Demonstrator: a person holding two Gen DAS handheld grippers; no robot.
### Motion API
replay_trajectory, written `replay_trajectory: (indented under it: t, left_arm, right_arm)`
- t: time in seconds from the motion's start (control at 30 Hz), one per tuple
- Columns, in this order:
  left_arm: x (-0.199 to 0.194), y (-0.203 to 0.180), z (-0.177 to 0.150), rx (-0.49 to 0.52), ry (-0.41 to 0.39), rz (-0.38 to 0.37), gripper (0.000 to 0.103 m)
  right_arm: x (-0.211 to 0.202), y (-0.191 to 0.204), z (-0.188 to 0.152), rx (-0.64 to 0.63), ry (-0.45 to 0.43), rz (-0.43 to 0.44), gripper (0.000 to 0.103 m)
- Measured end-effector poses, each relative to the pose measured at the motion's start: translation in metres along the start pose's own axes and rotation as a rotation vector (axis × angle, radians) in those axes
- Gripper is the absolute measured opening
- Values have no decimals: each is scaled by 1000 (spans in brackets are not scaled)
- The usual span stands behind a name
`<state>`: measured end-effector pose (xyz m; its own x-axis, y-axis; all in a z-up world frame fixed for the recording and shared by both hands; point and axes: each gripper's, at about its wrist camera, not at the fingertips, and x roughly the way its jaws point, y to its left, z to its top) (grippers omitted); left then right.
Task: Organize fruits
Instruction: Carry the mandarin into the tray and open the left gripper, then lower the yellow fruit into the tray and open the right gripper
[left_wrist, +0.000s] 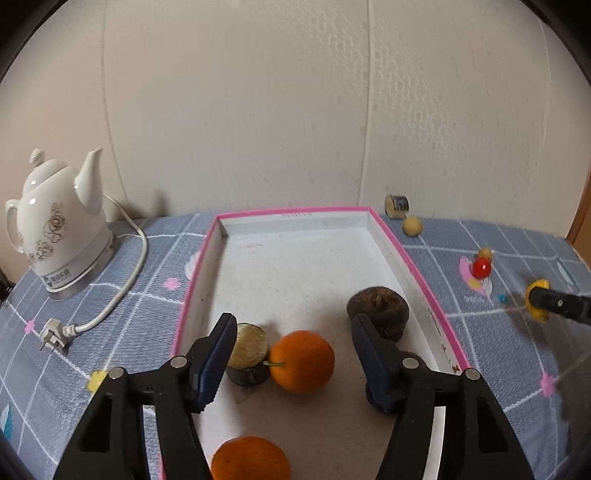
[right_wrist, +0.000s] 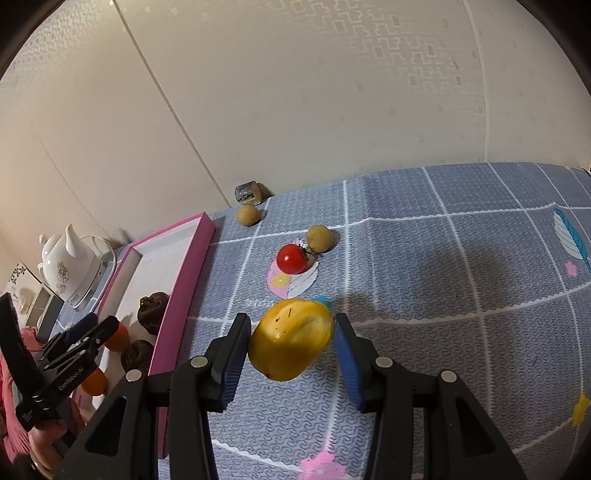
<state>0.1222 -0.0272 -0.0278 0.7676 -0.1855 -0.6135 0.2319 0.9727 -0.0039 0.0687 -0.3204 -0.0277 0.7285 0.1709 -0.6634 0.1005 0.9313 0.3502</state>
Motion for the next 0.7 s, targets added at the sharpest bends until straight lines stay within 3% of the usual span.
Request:
replay_trajectory:
  t: [0.13,0.2,0.23,0.4,0.7]
  left_arm:
    - [-13,7,-3,-37,-41,10,71]
    - [-22,11,-5,-59,-68,12,87]
    - [-27,12,-7,-61,-80,21,90]
    - [-38,9,-14,-3,-93,77,101]
    - [-51,28,-28,-60,-57,96,103]
  right_arm:
    - [0,2,0,-3,-2,-1,46]
    - [0,3,0,-2,-1,0,46]
    - [0,4,0,-2,-1,1,46]
    - [-3,11,-2,-8,-3,12,46]
    - [-12,32,-4,-43,-10,58,46]
